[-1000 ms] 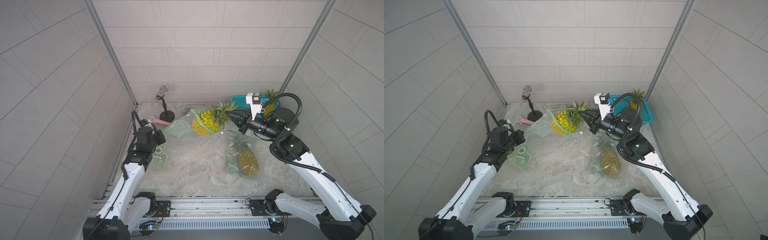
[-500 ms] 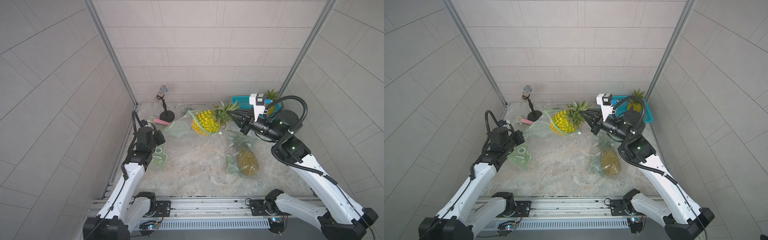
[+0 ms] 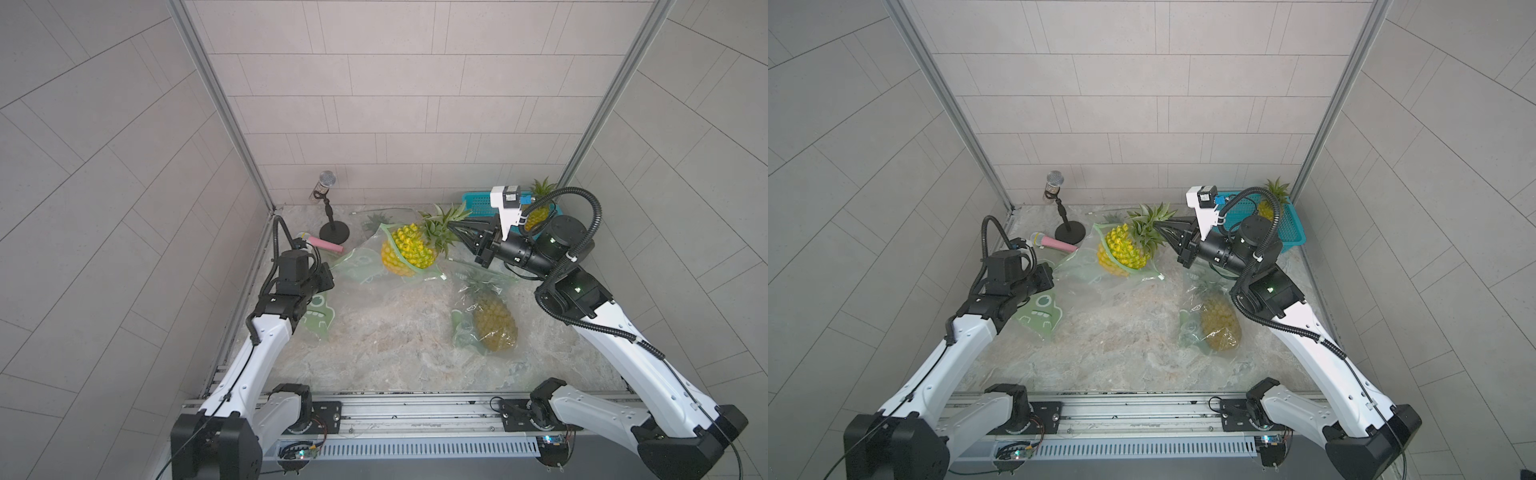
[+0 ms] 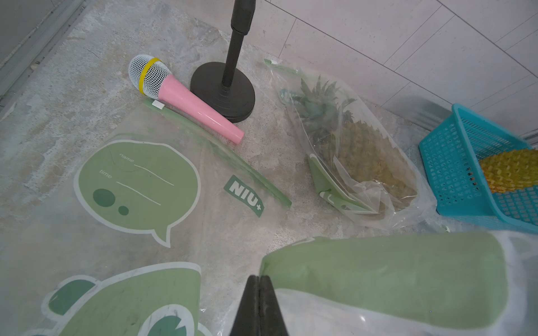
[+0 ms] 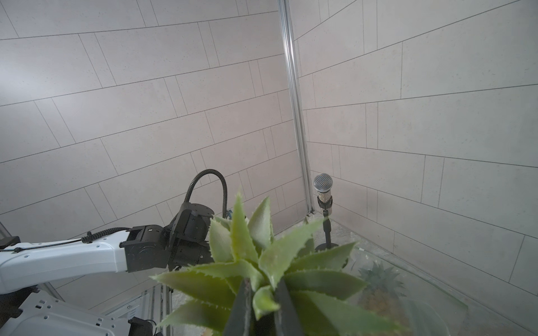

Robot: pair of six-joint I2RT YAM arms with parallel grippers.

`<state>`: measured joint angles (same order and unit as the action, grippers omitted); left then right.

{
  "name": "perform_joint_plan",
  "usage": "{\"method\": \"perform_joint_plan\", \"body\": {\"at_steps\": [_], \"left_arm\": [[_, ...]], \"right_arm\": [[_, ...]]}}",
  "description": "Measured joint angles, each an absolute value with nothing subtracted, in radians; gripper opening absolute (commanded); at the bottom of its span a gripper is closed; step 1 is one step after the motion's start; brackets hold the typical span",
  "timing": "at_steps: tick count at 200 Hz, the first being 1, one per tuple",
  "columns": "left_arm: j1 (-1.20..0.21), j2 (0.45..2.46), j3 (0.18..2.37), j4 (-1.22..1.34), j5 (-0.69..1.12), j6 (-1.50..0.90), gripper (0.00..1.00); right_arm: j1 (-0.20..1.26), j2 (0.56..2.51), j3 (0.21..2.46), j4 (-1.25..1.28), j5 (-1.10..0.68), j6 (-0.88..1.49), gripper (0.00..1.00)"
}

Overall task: Open the zip-top bag and take out the pineapple
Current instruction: Pick up the pineapple from the zipper food storage bag.

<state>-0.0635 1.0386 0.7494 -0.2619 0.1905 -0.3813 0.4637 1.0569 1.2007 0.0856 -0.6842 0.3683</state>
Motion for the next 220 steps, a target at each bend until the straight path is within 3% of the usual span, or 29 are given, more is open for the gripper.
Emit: {"method": "perform_joint_plan", "body": {"at_steps": [220], "left_arm": [[-0.064,0.972,0.749,-0.29,0.024,-0.388,0.0]], "right_arm": [[0.463,1.005,1.216,0.032,-0.687,0.318,0.0]]}}
